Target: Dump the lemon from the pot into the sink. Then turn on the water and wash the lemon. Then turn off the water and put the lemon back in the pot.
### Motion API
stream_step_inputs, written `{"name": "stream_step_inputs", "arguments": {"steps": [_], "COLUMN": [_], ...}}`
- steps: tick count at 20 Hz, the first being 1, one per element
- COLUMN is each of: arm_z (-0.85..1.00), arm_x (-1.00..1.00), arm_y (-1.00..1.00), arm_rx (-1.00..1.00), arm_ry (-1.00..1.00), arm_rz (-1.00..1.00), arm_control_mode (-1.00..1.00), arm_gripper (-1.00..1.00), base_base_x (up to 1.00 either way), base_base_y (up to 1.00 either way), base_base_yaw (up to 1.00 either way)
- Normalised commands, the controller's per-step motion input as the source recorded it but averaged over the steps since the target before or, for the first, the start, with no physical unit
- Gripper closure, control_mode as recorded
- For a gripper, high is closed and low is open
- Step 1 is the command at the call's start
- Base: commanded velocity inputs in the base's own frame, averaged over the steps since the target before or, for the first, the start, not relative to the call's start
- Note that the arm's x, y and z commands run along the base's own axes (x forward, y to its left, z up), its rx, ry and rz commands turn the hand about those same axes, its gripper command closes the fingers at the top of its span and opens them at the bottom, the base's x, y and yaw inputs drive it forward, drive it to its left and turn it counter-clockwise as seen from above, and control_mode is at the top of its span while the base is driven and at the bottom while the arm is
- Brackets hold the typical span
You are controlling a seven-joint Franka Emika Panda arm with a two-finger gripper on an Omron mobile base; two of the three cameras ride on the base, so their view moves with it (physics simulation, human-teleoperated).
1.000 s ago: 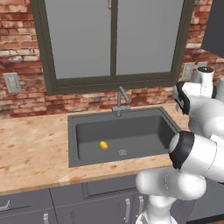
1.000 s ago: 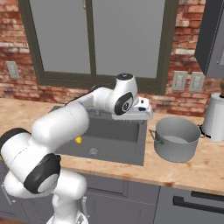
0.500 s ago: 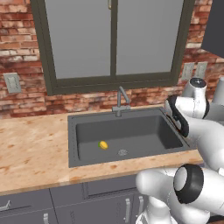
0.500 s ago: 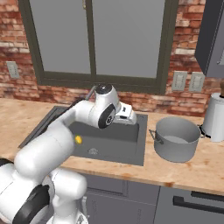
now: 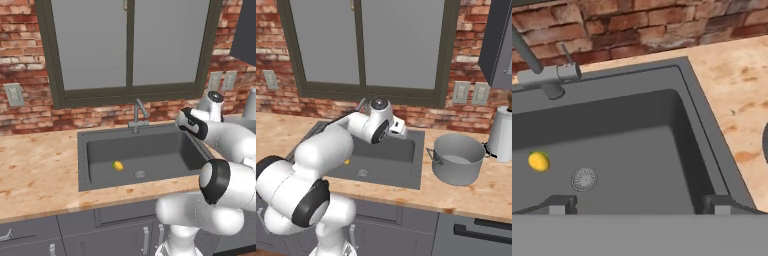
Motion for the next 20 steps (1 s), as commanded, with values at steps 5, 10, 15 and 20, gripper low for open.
{"name": "stream_step_inputs", "arguments": {"steps": [5, 10, 15, 20], "arm_z": [0.00, 0.00, -0.05, -0.13], "arm_x": [0.69, 0.21, 0.00, 0.16], "arm_y": [0.10, 0.25, 0.31, 0.28], "arm_rx": [0.17, 0.14, 0.12, 0.10], "arm_ry": [0.00, 0.00, -0.01, -0.02], "arm_rz": [0.00, 0.00, 0.00, 0.00], "arm_control_mode": [-1.00, -1.00, -1.00, -1.00], "arm_gripper": [-1.00, -1.00, -1.00, -1.00], "base_base_x": [0.00, 0.00, 0.00, 0.00], "base_base_y": [0.00, 0.00, 0.00, 0.00], "base_base_yaw": [0.00, 0.00, 0.00, 0.00]}}
